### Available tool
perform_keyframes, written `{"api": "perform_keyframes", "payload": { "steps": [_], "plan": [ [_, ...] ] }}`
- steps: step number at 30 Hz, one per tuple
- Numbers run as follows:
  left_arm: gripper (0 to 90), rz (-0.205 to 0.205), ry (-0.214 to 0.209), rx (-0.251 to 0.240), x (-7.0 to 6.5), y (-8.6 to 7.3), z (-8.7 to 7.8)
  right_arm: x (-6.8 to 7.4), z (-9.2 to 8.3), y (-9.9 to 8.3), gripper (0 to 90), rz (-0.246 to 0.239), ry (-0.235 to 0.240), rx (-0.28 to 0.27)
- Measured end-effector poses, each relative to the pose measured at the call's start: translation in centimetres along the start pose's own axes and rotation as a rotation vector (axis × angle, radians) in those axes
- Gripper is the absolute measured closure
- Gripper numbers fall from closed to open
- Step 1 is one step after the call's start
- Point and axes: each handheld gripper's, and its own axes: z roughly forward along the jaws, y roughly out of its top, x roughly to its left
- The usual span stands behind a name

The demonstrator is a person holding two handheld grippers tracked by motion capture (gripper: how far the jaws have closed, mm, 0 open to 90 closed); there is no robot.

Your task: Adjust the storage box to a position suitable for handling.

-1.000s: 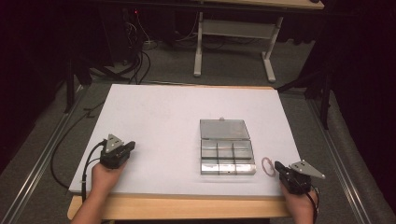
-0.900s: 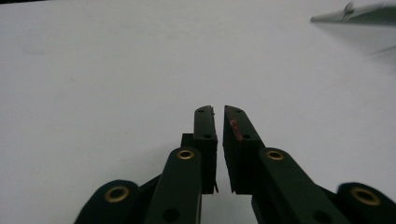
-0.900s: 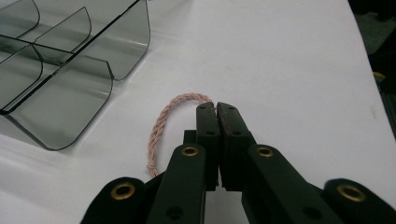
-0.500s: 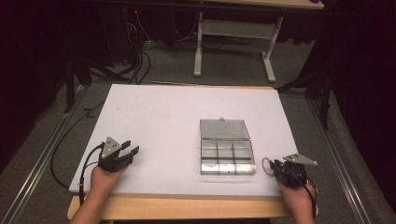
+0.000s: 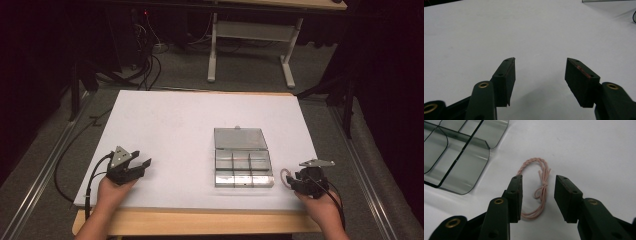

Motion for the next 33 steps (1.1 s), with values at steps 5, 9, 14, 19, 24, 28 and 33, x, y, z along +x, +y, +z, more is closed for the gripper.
{"api": "perform_keyframes", "payload": {
  "steps": [5, 9, 14, 19, 24, 28, 33],
  "plan": [
    [41.3, -0.002, -0.002, 0.005, 0.0, 0.0, 0.1, 0.3, 0.2, 0.2, 56.0, -0.011, 0.01, 0.044],
    [41.2, -0.004, -0.005, 0.005, 0.0, 0.0, 0.1, 0.3, 0.4, 0.3, 52.3, -0.017, 0.011, 0.074],
    [40.6, 0.001, -0.007, -0.006, 0.0, 0.0, -0.1, 0.2, 0.3, 0.8, 47.7, -0.024, 0.014, 0.124],
    [40.5, 0.005, -0.009, -0.004, 0.0, 0.0, -0.1, 0.1, 0.2, 1.4, 44.6, -0.055, 0.012, 0.178],
    [40.3, 0.007, -0.012, -0.003, 0.0, 0.0, -0.1, 0.0, 0.3, 2.0, 42.0, -0.072, 0.027, 0.229],
    [40.4, 0.015, -0.008, -0.003, -0.1, 0.0, -0.1, 0.0, 0.5, 2.5, 40.2, -0.078, 0.036, 0.26],
    [40.4, 0.016, -0.012, -0.005, -0.1, -0.1, -0.1, 0.0, 0.7, 3.1, 38.1, -0.085, 0.043, 0.309]
  ]
}}
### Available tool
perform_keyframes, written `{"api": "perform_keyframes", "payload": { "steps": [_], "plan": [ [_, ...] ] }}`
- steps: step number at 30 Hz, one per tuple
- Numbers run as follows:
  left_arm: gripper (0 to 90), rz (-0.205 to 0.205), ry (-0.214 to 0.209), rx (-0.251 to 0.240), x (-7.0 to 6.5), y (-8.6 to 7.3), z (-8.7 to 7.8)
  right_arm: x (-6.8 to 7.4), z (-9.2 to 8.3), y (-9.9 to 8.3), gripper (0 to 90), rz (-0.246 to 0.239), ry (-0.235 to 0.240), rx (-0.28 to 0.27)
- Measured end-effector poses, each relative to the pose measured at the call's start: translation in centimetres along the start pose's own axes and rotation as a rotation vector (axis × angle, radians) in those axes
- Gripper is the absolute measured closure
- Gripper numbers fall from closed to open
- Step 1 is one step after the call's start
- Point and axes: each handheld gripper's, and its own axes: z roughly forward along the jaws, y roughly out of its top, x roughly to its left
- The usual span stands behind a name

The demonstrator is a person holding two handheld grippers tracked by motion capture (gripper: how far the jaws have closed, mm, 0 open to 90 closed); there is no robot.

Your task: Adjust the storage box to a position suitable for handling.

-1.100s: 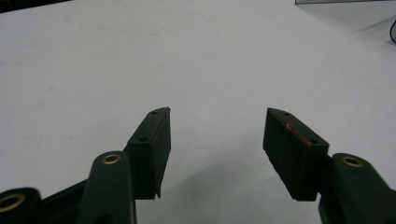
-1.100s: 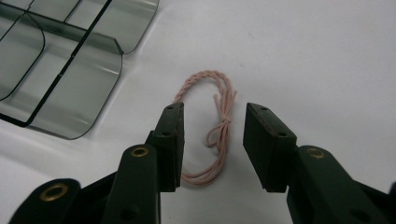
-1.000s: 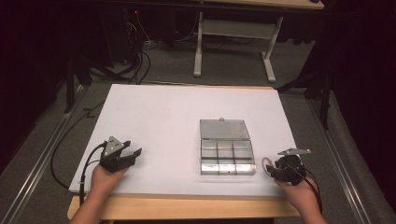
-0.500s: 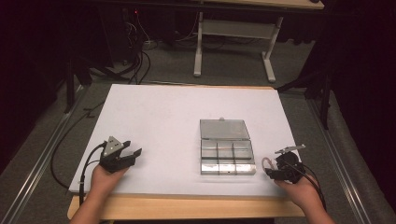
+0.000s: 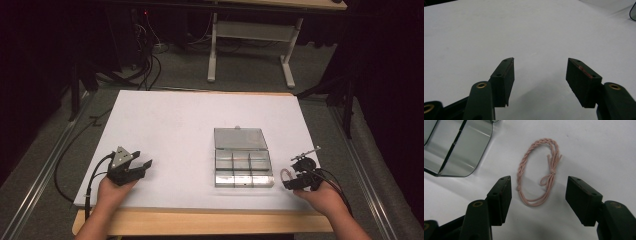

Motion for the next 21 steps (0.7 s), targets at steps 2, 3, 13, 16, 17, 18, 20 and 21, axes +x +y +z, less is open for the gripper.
{"api": "perform_keyframes", "payload": {
  "steps": [2, 3, 13, 16, 17, 18, 20, 21],
  "plan": [
    [40.3, 0.003, -0.002, -0.001, 0.0, 0.0, 0.0, 0.0, 0.1, 0.2, 37.9, 0.006, 0.008, 0.016],
    [40.3, 0.004, -0.002, -0.001, 0.0, 0.0, 0.0, 0.0, 0.1, 0.4, 39.0, 0.007, 0.016, 0.03],
    [40.3, 0.003, -0.003, 0.008, 0.0, 0.0, 0.1, 0.3, 0.5, 1.5, 44.0, -0.025, -0.005, 0.089],
    [40.3, 0.009, -0.002, 0.007, -0.1, 0.0, 0.1, 0.2, 0.6, 1.9, 43.2, -0.027, -0.014, 0.103],
    [40.3, 0.011, -0.003, 0.008, -0.1, 0.0, 0.1, 0.3, 0.6, 2.0, 42.6, -0.028, -0.016, 0.107],
    [40.3, 0.011, -0.006, 0.011, -0.1, 0.0, 0.1, 0.3, 0.7, 2.2, 42.0, -0.031, -0.018, 0.115],
    [40.3, 0.005, -0.006, 0.014, 0.0, 0.1, 0.1, 0.4, 0.9, 2.4, 40.5, -0.047, -0.023, 0.123],
    [40.3, 0.005, -0.005, 0.013, 0.0, 0.0, 0.1, 0.4, 1.0, 2.5, 40.3, -0.048, -0.027, 0.127]
  ]
}}
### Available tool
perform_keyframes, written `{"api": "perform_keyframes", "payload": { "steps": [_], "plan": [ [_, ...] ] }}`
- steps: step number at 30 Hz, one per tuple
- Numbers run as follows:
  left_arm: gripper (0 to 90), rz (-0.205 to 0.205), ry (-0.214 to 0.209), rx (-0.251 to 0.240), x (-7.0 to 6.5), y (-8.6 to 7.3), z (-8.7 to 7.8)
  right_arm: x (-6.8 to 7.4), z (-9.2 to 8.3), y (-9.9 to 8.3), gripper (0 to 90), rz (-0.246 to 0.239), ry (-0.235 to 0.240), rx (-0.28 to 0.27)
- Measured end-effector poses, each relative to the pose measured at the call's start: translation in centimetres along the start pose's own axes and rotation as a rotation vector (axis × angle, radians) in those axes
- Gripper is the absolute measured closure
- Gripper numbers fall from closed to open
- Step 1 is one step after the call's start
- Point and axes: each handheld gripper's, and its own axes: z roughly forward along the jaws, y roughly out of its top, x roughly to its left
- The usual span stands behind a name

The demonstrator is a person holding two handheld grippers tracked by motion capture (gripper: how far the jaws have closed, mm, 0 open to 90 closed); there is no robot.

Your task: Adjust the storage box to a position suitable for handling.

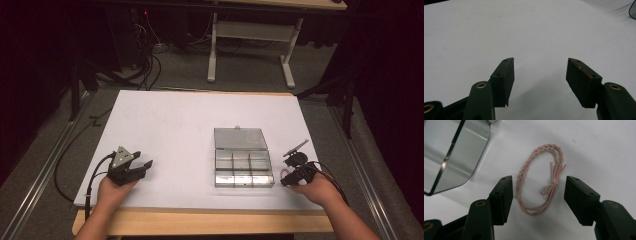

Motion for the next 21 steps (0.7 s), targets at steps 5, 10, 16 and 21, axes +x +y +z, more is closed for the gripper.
{"api": "perform_keyframes", "payload": {
  "steps": [5, 10, 16, 21],
  "plan": [
    [40.1, 0.001, -0.003, -0.001, 0.0, 0.0, 0.0, -0.1, 0.5, 0.4, 41.5, -0.002, 0.022, 0.014],
    [40.1, 0.009, -0.003, -0.001, -0.1, 0.0, 0.0, -0.5, 0.4, 0.8, 50.9, -0.006, 0.038, 0.03],
    [39.9, 0.009, -0.001, -0.005, -0.1, 0.0, 0.0, -0.6, 0.3, 1.2, 66.8, -0.03, 0.038, 0.057],
    [39.9, 0.008, 0.0, -0.005, -0.1, 0.0, 0.0, -0.6, 0.3, 1.2, 80.9, -0.041, 0.047, 0.051]
  ]
}}
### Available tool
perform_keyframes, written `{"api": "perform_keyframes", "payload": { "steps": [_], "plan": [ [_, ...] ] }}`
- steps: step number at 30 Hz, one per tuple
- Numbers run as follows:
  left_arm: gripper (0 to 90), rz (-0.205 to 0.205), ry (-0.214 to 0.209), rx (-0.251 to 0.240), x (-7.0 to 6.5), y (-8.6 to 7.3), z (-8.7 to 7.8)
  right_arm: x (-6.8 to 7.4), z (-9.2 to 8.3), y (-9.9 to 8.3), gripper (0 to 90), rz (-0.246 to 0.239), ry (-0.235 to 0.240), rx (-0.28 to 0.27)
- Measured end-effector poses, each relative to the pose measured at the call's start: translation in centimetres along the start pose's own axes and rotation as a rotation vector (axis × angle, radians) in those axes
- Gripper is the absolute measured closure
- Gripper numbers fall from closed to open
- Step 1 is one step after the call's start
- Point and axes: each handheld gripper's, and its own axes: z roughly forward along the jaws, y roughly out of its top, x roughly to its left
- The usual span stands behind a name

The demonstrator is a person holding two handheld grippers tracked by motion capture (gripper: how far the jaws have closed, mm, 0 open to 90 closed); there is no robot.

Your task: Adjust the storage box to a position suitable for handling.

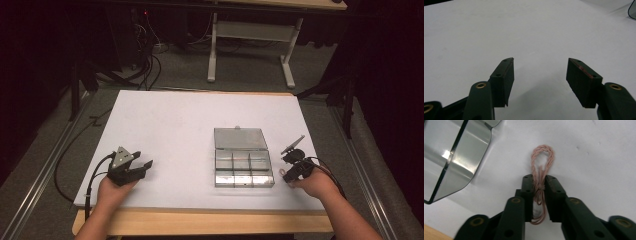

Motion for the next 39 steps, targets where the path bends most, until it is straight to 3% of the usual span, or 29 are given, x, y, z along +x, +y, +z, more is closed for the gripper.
{"api": "perform_keyframes", "payload": {
  "steps": [7, 25, 36, 39],
  "plan": [
    [39.9, 0.005, 0.001, 0.001, 0.0, 0.0, 0.0, 0.2, -0.1, -0.1, 84.1, -0.012, 0.003, -0.005],
    [39.9, 0.005, -0.003, 0.005, 0.0, 0.0, 0.0, 0.6, -3.1, 0.3, 83.7, -0.021, 0.019, -0.02],
    [39.8, 0.013, 0.001, 0.004, -0.1, 0.0, 0.0, 1.4, -4.7, 1.1, 83.6, -0.044, 0.009, -0.019],
    [39.8, 0.006, -0.002, 0.005, 0.0, 0.0, 0.0, 1.7, -5.0, 1.4, 83.6, -0.073, 0.008, -0.02]
  ]
}}
